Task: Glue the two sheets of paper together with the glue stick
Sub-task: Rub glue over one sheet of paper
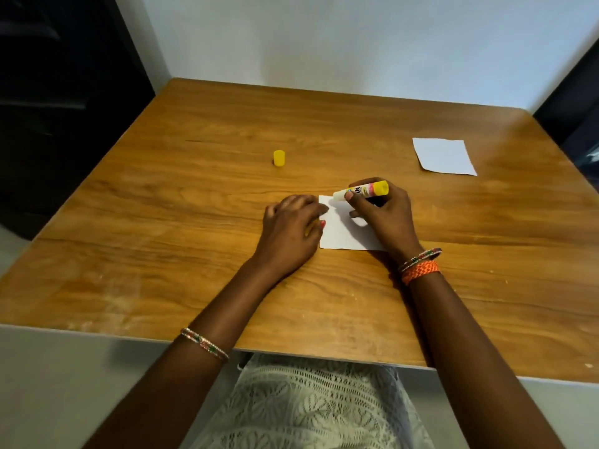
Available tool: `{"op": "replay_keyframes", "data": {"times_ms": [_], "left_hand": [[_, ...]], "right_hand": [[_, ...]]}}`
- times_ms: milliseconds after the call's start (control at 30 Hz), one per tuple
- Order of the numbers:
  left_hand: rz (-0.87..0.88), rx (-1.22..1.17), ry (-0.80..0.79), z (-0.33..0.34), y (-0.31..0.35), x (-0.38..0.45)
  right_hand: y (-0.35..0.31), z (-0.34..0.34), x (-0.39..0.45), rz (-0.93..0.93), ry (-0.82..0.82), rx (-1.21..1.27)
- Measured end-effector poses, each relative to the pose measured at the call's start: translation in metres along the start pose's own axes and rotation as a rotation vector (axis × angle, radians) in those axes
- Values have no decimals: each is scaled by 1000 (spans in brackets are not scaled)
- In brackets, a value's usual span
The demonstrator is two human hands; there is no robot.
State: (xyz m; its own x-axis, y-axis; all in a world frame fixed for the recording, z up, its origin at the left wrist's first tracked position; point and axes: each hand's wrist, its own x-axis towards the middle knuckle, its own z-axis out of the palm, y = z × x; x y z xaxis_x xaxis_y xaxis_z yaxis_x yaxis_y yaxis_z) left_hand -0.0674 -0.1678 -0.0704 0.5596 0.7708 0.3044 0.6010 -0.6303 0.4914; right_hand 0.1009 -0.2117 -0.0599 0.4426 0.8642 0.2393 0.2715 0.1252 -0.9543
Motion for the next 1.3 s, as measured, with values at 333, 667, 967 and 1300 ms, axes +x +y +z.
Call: {"op": "replay_keyframes", "data": {"times_ms": [333,667,967,1300], "left_hand": [[-77,113,54,4,1,-3],[-83,106,52,5,-1,0],[-84,88,60,5,-1,0],[-94,78,54,5,-1,0]], "right_hand": [[2,9,21,-38,58,-226],[5,29,37,-237,8,-388],[5,30,35,-237,-51,-366],[4,26,35,-204,-91,-360]]}}
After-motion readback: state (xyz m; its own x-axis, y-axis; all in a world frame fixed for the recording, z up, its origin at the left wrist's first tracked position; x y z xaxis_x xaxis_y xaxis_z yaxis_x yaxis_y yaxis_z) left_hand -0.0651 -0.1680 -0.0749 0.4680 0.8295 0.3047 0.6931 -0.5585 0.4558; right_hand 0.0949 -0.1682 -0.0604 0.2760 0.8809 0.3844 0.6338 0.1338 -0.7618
